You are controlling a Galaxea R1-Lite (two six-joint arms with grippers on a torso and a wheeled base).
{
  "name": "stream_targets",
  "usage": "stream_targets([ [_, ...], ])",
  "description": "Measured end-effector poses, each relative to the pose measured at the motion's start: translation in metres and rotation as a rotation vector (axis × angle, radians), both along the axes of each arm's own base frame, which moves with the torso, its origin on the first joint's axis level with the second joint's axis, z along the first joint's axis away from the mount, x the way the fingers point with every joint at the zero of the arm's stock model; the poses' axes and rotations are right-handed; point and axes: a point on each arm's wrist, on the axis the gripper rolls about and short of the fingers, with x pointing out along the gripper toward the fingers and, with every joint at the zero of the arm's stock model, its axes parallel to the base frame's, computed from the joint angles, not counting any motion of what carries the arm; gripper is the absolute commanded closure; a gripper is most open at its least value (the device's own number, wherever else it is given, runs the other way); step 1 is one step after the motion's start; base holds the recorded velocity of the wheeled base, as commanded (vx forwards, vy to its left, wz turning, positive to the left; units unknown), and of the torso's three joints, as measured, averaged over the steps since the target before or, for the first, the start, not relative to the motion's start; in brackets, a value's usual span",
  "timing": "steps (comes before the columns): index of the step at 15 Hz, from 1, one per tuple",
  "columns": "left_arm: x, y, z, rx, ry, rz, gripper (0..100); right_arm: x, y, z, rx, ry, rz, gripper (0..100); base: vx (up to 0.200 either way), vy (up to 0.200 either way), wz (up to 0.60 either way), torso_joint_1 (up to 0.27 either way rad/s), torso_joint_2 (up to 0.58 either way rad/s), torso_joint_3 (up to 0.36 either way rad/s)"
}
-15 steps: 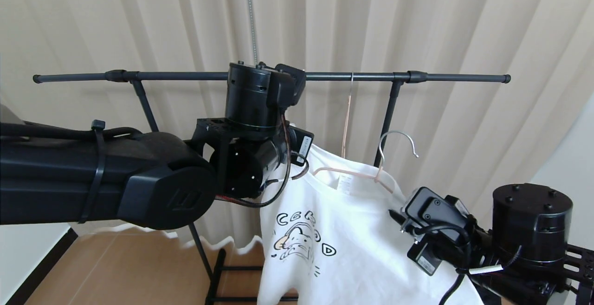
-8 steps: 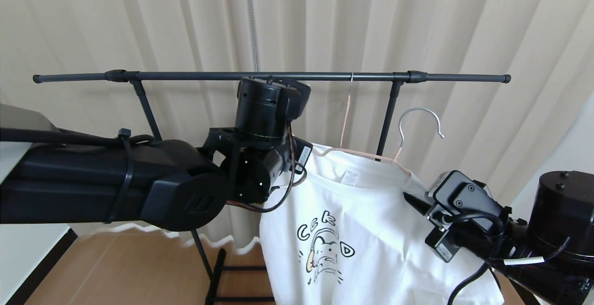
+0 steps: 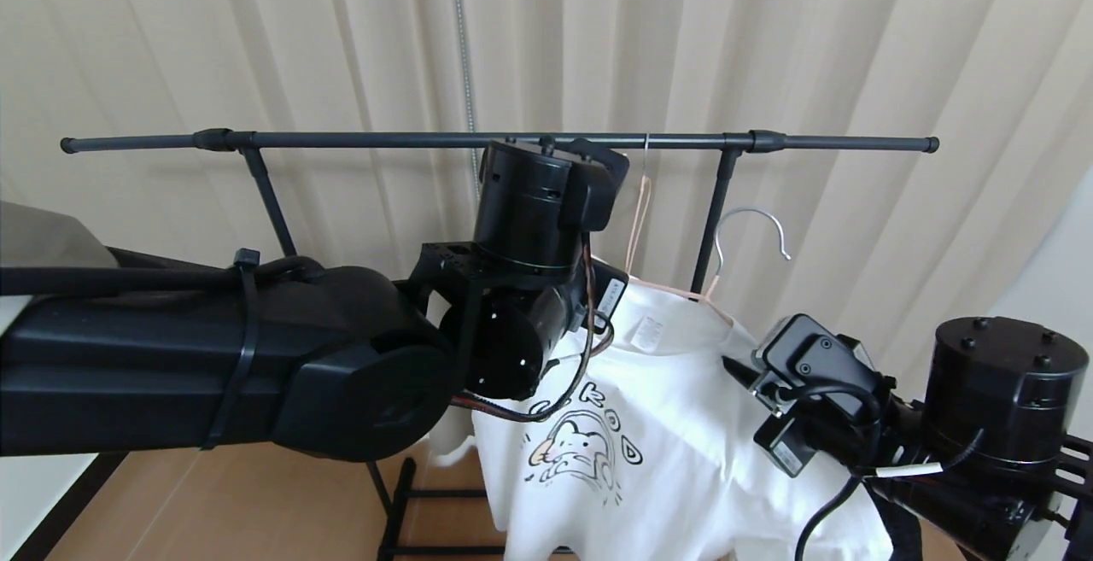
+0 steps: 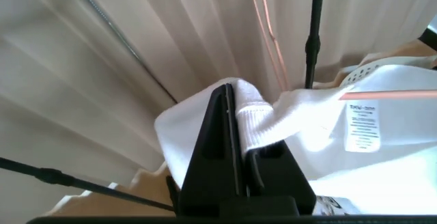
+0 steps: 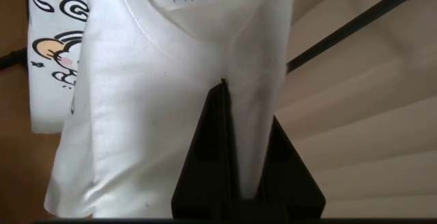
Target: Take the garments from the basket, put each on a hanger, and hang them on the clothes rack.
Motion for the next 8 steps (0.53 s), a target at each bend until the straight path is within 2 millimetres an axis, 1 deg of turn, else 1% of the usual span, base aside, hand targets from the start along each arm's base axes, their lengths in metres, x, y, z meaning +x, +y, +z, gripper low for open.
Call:
stream_targets([
  [2, -0.002, -0.001, 0.004, -0.031, -0.003, 0.0, 100, 0.006, 0.004, -0.01, -0.012, 0.004, -0.024, 100, 0.0, 0.0, 0.0, 0.0, 0.0, 0.0],
  [4, -0.003, -0.001, 0.005, -0.041, 0.007, 0.001, 100, 0.013, 0.007, -0.02, -0.029, -0.007, -0.085, 100, 0.0, 0.0, 0.0, 0.0, 0.0, 0.0],
  [6, -0.003, -0.001, 0.005, -0.058, 0.028, 0.006, 100, 0.02, 0.012, -0.024, -0.014, -0.045, -0.113, 100, 0.0, 0.0, 0.0, 0.0, 0.0, 0.0],
  [8, -0.003, -0.001, 0.008, -0.07, 0.04, 0.01, 100, 0.023, 0.014, -0.034, -0.044, -0.026, -0.13, 100, 0.0, 0.0, 0.0, 0.0, 0.0, 0.0],
])
